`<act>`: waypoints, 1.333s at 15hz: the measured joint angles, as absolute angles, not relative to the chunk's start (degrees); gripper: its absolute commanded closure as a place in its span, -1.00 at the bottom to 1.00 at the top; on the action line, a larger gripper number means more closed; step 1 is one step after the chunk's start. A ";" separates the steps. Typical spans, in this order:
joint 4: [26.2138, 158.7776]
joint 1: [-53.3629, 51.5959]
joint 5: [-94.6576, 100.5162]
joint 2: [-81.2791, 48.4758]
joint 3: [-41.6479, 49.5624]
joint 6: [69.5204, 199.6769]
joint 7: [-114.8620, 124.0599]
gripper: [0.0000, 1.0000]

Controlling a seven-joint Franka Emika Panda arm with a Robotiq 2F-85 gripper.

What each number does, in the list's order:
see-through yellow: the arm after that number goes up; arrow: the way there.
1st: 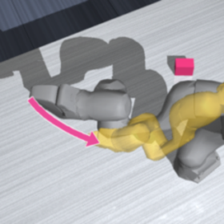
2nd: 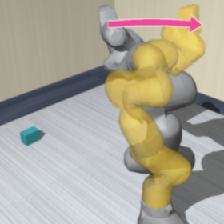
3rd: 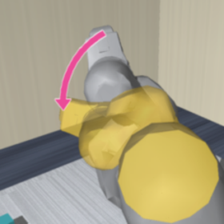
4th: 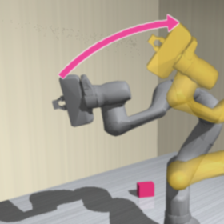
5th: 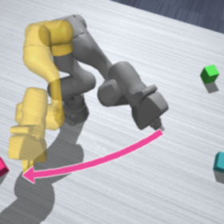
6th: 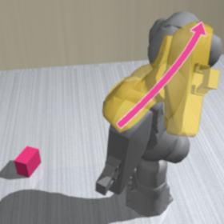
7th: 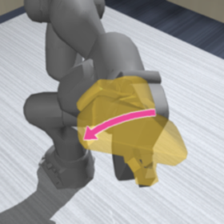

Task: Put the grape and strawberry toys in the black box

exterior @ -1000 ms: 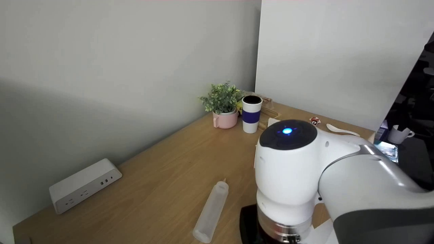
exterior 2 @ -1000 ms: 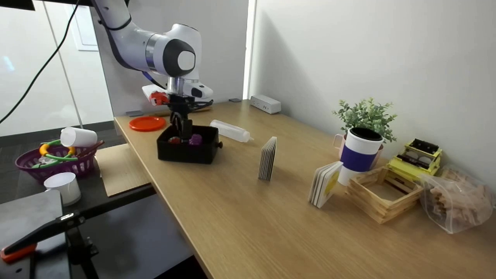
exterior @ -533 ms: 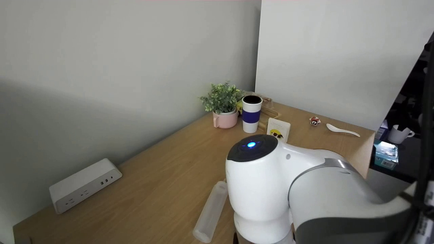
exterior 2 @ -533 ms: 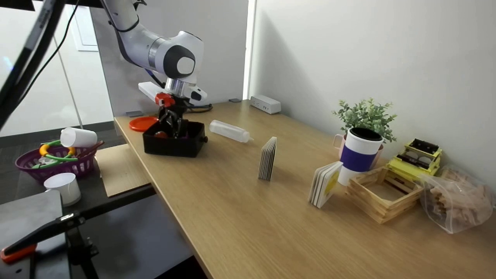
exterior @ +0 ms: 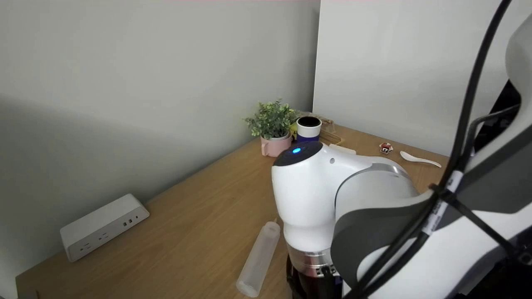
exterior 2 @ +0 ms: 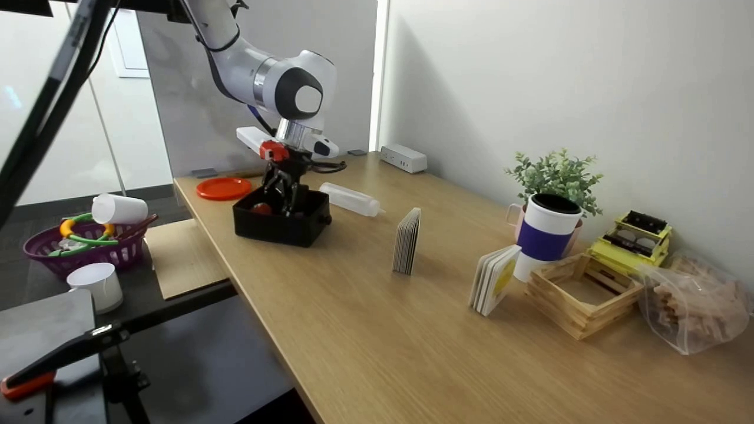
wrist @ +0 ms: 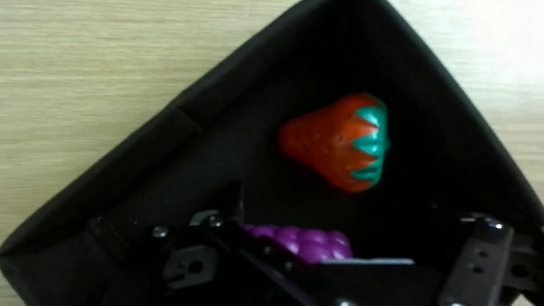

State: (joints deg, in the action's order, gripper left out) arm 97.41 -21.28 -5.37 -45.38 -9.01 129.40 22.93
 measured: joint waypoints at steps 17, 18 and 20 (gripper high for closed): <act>110.55 -25.95 1.09 -31.12 -3.39 132.01 40.46 -1.00; 112.37 -27.44 3.62 -28.35 -2.87 131.51 44.60 -1.00; 115.44 -29.62 8.70 -22.87 -2.57 128.75 52.89 -1.00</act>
State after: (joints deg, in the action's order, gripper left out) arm 115.44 -29.62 8.70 -22.87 -2.57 128.75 52.89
